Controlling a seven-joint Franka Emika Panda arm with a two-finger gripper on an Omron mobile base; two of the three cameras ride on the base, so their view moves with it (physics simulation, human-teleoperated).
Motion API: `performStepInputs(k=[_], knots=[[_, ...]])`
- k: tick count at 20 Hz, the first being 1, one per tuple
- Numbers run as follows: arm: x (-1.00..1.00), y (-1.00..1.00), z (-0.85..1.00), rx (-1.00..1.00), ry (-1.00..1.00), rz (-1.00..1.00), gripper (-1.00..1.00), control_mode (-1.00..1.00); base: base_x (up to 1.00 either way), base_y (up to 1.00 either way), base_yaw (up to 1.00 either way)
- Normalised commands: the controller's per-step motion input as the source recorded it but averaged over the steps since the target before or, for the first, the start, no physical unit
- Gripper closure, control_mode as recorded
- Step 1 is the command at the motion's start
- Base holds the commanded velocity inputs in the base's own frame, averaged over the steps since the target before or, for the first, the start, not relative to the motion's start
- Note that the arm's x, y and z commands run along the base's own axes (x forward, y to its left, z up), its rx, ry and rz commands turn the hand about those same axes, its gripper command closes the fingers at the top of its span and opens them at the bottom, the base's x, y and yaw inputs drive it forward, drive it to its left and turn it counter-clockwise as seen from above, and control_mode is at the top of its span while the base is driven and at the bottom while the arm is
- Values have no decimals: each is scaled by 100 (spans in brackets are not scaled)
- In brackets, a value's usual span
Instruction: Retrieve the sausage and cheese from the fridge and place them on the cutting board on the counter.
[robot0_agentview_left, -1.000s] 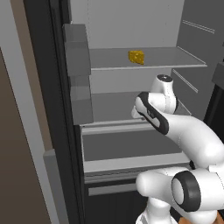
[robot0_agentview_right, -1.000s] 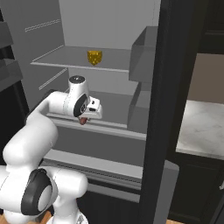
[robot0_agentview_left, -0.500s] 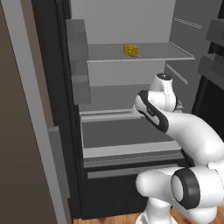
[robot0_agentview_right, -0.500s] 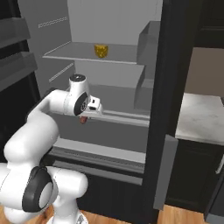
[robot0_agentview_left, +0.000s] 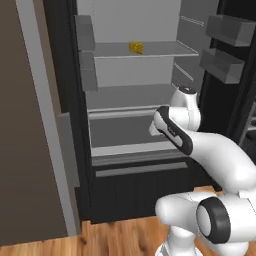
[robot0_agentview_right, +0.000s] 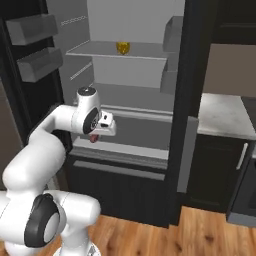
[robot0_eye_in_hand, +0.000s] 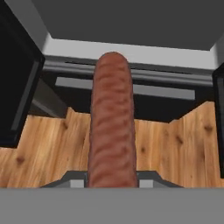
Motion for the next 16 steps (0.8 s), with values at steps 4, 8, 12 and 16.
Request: performStepInputs(k=[4,8,12,16], knots=[[0,0,0,0,0,0,100,100,-10,20,-55],[0,0,0,0,0,0,100,100,-17,3,-73],[0,0,0,0,0,0,100,100,-7,7,-80],[0,0,0,0,0,0,100,100,-2,4,-83]])
